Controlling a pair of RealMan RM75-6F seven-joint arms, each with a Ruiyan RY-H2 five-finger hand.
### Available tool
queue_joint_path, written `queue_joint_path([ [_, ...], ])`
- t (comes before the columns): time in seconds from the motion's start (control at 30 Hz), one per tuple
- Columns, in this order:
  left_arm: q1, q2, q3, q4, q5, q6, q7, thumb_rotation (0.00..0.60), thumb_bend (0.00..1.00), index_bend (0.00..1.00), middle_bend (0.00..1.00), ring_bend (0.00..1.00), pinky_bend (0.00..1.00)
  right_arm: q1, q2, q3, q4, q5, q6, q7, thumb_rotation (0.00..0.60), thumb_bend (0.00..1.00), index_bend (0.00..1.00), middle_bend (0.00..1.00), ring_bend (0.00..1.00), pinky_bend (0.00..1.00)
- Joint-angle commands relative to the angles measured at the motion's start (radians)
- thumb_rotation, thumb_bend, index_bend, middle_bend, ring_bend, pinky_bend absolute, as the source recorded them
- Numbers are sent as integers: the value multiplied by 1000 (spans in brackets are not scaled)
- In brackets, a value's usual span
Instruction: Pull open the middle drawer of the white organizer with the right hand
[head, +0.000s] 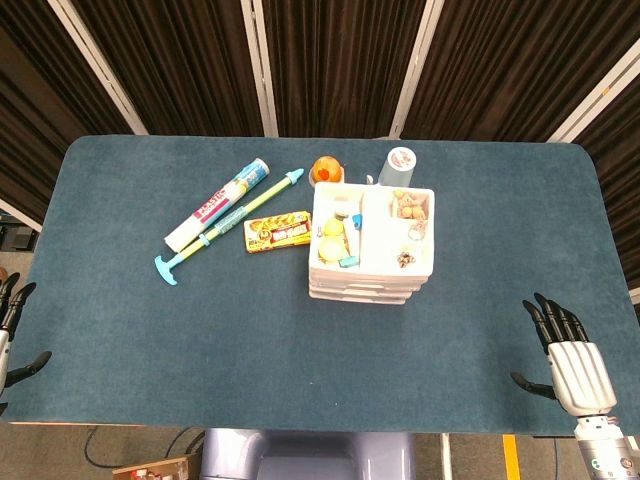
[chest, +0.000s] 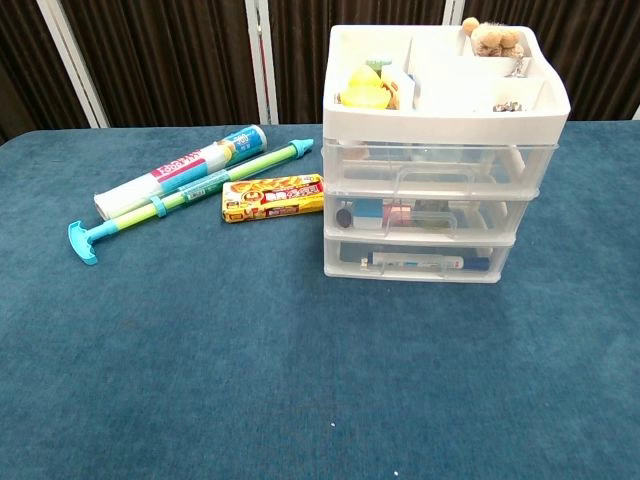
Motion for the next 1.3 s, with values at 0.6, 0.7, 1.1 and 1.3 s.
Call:
queue_joint_path([
  [0.6, -4, -1, -4, -1, 4, -4, -26, 600, 19, 93, 0, 6, 164, 10, 38, -35, -83, -43, -35, 207, 600, 154, 0, 164, 103, 241],
  [0.7, -2, -2, -3, 0, 7, 1, -26, 600, 20, 93, 0, 7, 164, 21, 56, -52, -128, -49, -72, 264, 600, 238, 0, 436, 375, 524],
  [1.1, 5, -3, -4, 1, 9, 13, -41, 600, 24, 93, 0, 7, 163, 147, 127, -84, -404, 55, -365, 492, 600, 655, 23, 1000, 908, 940],
  [1.3, 2, -6, -2, 4, 14, 7, -41, 600, 25, 93, 0, 7, 164, 223, 73, -14, -463, 226, -459, 456, 600, 660, 17, 1000, 909, 940],
])
